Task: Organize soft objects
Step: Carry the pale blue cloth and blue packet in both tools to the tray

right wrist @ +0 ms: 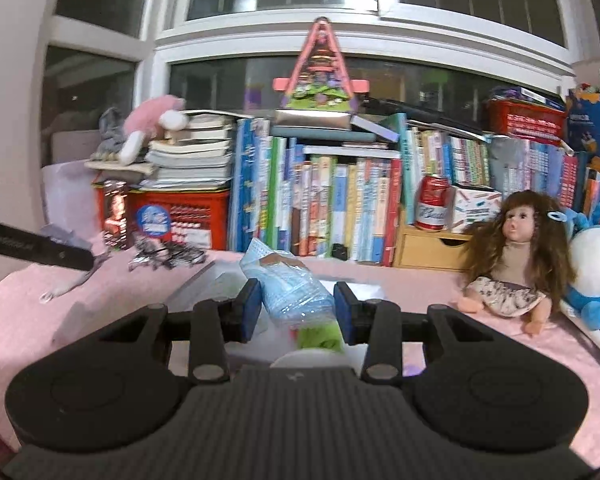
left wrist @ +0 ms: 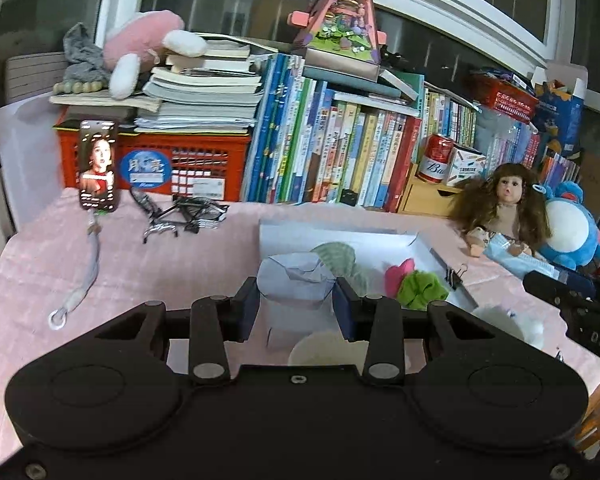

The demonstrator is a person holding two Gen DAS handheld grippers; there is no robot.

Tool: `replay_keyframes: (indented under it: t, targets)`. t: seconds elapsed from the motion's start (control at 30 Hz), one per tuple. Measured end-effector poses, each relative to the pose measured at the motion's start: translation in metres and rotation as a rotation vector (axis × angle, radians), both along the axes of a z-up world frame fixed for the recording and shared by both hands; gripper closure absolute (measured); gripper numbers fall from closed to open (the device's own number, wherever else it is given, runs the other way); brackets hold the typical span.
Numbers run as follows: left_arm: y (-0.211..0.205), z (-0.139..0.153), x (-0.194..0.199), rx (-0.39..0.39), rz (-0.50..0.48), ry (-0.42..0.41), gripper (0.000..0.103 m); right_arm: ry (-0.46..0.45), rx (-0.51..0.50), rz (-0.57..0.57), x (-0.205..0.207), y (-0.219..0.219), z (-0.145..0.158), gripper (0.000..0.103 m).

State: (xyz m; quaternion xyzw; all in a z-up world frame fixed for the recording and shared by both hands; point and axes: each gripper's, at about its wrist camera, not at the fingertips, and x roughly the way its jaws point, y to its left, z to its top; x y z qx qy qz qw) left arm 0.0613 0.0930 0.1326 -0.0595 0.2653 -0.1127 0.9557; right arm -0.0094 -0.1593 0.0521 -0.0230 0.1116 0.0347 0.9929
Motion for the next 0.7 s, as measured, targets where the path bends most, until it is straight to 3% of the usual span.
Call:
replay_keyframes:
  t: [0.2,0.47,0.7]
  targets:
    - [-0.020,0.014,0.036,0.020,-0.024,0.022,0.066,0.069,0.015,-0.049,0.038,-0.022,0.013,0.059]
    - [-0.043,0.011,0.102,-0.004,-0.072,0.179,0.066,0.239,0.102,-0.083,0.095,-0.053,0.019,0.059]
    - [-0.057,-0.008,0.158,-0.011,-0.056,0.313,0.066,0.411,0.204,-0.108,0.144,-0.074,0.009,0.059]
